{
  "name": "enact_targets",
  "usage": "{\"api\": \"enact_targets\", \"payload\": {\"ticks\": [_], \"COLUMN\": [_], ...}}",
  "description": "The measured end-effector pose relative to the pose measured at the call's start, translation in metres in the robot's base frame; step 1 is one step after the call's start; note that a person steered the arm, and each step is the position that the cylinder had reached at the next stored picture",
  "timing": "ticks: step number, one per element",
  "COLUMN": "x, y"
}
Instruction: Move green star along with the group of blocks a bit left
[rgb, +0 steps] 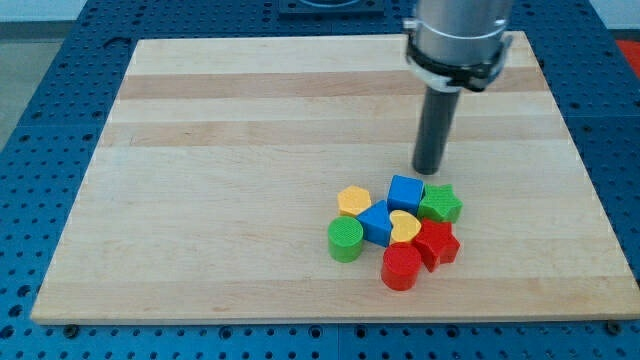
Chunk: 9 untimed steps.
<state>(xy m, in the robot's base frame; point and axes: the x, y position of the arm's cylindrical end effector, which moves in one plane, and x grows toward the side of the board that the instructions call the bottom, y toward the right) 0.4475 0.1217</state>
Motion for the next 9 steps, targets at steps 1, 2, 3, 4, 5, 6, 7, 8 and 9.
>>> {"api": "enact_targets", "payload": {"ticks": [1, 2, 3, 4, 5, 6, 7, 8, 9], "x": [0.0, 0.0, 0.0, 0.0, 0.0, 0.0, 0.0, 0.0, 0.004], "y": [0.027, 0.017, -0.005, -0.02, -0.033, -0.045, -0.058, -0.066, -0.054]}}
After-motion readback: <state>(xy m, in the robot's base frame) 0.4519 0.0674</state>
